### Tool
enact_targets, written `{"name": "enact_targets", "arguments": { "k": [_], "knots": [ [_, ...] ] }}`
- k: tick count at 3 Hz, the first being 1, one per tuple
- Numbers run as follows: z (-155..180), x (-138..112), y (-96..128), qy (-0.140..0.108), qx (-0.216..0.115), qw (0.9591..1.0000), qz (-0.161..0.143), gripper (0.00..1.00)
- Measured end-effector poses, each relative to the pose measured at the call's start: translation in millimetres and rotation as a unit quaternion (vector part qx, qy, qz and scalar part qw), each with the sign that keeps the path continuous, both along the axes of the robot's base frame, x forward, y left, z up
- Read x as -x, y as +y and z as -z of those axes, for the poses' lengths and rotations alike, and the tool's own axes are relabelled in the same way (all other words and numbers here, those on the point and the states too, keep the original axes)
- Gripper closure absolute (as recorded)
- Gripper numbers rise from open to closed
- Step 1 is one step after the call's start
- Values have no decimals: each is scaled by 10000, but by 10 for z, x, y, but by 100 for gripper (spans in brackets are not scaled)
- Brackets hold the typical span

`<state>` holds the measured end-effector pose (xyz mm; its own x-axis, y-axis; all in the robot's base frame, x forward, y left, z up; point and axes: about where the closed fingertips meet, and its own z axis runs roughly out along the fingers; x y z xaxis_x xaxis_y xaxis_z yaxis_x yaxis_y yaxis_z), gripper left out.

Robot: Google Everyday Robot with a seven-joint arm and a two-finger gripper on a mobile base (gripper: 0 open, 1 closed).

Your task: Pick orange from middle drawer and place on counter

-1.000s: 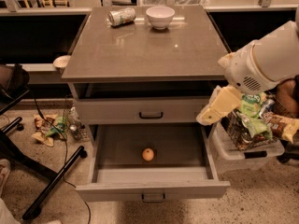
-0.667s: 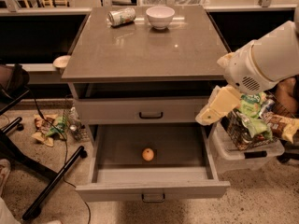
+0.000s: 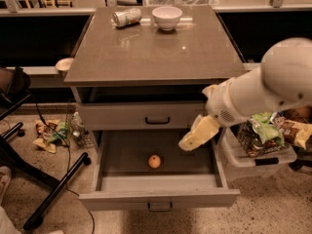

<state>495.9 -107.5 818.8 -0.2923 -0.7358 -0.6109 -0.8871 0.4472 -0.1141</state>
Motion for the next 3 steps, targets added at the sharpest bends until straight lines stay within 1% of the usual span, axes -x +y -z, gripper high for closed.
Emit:
{"name": "enact_targets", "arguments": {
  "k": [1, 2, 3],
  "knots": [
    [496, -36, 402, -4, -483, 9988, -34, 0],
    [498, -36, 402, -3, -482, 9988, -34, 0],
    [693, -3, 491, 107, -352, 9993, -71, 0]
  ]
}}
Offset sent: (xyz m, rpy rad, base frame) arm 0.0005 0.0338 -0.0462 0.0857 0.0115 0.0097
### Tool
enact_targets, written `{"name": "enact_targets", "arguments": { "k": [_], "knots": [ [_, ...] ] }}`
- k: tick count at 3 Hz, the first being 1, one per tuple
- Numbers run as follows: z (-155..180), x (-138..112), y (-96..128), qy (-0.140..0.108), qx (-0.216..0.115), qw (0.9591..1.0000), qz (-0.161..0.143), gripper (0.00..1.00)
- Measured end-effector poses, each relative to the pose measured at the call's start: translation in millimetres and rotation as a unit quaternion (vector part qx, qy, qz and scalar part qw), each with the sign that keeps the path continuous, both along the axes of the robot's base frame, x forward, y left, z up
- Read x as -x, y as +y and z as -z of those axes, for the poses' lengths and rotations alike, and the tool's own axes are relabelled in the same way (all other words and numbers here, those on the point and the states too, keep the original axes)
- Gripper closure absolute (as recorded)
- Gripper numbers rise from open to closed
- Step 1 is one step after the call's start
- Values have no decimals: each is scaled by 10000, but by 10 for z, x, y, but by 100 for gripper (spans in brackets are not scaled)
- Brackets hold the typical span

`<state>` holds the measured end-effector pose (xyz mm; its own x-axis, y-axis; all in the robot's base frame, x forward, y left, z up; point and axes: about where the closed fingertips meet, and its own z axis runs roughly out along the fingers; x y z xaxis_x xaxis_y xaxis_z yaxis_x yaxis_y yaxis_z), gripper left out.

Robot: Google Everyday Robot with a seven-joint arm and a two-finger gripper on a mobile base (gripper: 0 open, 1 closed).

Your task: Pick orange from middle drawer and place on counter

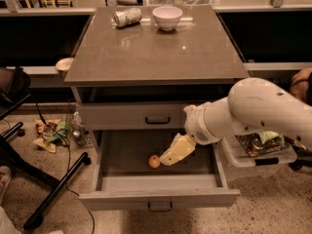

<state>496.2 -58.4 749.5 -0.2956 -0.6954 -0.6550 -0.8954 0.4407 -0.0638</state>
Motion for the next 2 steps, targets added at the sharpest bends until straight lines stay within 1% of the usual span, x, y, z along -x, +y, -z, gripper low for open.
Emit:
{"name": "enact_targets", "arguments": {
  "k": [1, 2],
  "knots": [
    [552, 42, 127, 261, 135, 9996, 23, 0],
    [1108, 48, 188, 391, 132, 9990, 170, 0]
  ]
}}
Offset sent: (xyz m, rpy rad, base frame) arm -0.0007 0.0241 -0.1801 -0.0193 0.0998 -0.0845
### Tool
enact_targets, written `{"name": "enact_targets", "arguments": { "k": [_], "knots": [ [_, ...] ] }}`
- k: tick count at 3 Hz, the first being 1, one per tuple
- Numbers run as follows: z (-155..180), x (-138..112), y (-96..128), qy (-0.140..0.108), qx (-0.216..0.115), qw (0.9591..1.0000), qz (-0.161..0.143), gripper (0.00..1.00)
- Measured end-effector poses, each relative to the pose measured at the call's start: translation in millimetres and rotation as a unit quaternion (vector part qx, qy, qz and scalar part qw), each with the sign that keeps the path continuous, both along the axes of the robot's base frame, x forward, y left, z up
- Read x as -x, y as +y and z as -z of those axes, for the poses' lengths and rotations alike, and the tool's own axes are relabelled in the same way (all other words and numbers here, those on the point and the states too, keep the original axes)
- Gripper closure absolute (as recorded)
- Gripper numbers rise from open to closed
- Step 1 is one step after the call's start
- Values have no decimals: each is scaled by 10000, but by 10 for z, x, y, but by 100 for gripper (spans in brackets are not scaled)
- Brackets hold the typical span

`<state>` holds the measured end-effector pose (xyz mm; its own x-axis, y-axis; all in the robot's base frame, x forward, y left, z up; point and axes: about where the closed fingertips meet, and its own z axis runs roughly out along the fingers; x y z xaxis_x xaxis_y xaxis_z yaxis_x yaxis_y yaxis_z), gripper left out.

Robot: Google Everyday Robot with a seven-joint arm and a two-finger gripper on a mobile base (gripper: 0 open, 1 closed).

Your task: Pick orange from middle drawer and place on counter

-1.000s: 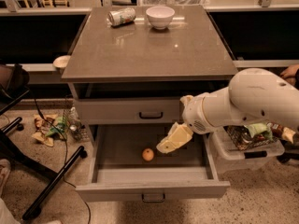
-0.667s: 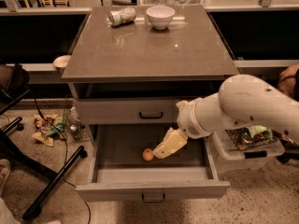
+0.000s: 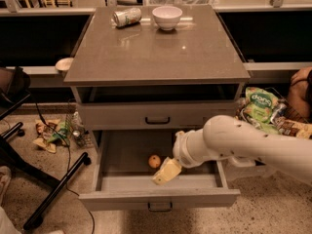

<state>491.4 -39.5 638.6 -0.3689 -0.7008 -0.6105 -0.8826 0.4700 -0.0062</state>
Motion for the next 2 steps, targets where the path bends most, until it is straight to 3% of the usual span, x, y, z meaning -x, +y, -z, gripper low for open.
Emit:
{"name": "enact_targets", "arguments": {
  "k": [1, 2],
  "knots": [
    [431, -112, 12, -45, -192, 9994, 274, 0],
    [537, -172, 16, -51, -225, 9995, 226, 0]
  ]
}}
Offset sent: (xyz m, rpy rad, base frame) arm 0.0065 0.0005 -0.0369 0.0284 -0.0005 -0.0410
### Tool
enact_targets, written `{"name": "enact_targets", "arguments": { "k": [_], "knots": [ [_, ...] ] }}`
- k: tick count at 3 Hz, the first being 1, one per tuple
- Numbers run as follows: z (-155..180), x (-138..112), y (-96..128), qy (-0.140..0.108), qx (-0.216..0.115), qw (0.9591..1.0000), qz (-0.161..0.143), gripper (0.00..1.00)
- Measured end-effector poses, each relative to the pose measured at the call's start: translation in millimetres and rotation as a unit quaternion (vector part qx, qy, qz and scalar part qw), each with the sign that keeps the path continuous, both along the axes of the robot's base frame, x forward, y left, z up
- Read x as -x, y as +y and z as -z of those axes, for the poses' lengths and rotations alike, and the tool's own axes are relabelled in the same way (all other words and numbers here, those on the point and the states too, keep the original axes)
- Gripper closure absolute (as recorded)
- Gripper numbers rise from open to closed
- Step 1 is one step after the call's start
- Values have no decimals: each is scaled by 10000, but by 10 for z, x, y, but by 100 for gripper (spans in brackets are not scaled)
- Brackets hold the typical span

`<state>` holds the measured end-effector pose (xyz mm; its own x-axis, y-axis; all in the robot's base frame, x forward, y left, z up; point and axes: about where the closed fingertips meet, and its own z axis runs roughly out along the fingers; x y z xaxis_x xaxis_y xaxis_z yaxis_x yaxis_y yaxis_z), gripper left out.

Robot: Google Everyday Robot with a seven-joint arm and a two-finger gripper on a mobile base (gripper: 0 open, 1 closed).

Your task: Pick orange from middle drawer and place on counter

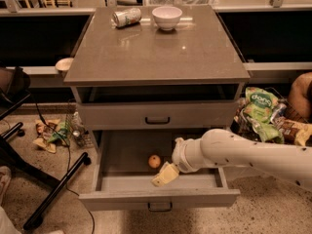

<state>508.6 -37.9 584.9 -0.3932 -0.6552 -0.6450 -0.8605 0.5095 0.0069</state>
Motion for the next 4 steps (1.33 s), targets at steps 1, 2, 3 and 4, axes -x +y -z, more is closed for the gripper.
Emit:
{"name": "enact_targets", "arguments": {
  "k": [1, 2, 3, 4],
  "knots": [
    [209, -249, -54, -117, -271, 9995, 81, 0],
    [701, -497, -135, -17, -672, 9972, 326, 0],
    [1146, -690, -131, 122, -938, 9941, 539, 0],
    [1379, -850, -38, 37, -1063, 9924, 625, 0]
  ]
}}
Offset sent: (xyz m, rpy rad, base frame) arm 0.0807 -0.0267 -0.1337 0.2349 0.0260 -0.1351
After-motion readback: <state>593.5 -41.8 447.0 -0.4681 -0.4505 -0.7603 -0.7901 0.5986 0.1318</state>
